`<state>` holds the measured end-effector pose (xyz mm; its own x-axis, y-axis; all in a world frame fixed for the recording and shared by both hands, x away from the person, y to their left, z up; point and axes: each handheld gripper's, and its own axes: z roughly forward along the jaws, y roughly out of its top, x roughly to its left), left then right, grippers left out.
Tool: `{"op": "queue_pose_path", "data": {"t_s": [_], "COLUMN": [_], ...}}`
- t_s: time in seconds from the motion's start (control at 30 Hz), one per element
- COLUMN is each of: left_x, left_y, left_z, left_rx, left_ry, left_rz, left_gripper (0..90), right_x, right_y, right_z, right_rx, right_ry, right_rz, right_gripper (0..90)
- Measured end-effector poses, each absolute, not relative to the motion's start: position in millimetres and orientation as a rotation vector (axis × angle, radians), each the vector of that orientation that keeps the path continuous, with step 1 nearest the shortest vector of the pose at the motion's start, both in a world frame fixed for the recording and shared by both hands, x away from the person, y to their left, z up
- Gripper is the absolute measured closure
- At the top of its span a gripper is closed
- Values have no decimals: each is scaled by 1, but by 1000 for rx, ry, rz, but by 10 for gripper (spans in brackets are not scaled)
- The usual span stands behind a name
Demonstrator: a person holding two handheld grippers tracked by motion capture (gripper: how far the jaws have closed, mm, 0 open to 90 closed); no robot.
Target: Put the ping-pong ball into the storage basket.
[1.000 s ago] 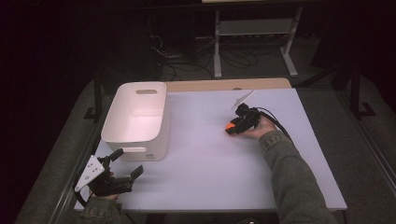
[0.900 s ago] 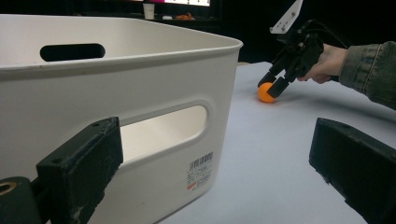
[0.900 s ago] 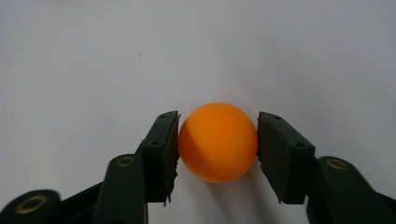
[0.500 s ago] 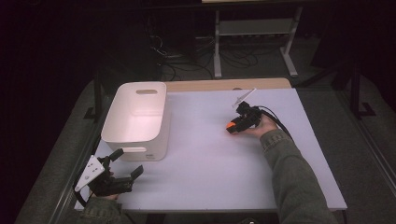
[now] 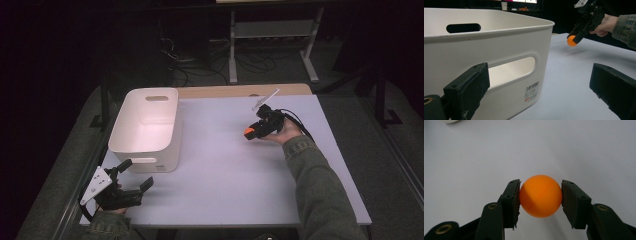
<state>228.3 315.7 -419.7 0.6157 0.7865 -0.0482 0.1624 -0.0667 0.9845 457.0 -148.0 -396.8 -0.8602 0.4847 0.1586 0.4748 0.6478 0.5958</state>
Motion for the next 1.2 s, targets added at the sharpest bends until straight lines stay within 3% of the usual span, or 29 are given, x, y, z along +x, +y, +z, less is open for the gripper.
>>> {"op": "queue_pose_path", "data": {"t_s": [1.2], "left_x": [229], "left_y": [314], "left_z": [-419], "left_rx": [1587], "left_ry": [801], "left_rz": [613], "left_gripper": [22], "right_x": [445], "right_y": [-103], "right_z": [-341], "right_rx": [637], "right_ry": [2854], "right_rz": [1078], "right_gripper": [497]}}
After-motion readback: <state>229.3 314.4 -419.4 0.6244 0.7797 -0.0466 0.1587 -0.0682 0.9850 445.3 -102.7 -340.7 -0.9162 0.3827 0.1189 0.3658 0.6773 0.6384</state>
